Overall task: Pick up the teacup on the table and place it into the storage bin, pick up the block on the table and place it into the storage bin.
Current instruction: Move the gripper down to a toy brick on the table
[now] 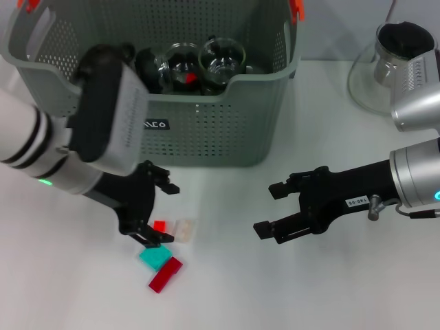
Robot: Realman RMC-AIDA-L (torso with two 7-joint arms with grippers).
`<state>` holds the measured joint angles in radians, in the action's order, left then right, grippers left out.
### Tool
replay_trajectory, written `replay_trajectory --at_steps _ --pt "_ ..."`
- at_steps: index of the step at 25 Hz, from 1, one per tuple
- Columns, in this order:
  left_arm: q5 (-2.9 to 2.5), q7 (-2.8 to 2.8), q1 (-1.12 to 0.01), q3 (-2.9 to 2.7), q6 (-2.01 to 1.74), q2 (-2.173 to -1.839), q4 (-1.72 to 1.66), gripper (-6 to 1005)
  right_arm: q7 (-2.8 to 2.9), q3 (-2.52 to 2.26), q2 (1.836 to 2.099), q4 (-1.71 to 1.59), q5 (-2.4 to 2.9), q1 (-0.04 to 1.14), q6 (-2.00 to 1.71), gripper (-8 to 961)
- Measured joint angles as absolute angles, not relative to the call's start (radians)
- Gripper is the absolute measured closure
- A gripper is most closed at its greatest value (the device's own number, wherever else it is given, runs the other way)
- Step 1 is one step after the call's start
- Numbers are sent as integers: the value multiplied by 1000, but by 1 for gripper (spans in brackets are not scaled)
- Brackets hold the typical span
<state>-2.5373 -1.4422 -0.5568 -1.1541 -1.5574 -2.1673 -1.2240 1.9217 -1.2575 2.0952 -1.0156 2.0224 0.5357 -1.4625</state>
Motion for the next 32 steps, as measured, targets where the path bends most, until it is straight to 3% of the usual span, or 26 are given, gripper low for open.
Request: replay_trajectory --at_steps 32 --pt "-2614 -1516 -710 -1374 -1404 -2169 -1025 218 1921 -1256 2092 -991 2039 538 -1468 6"
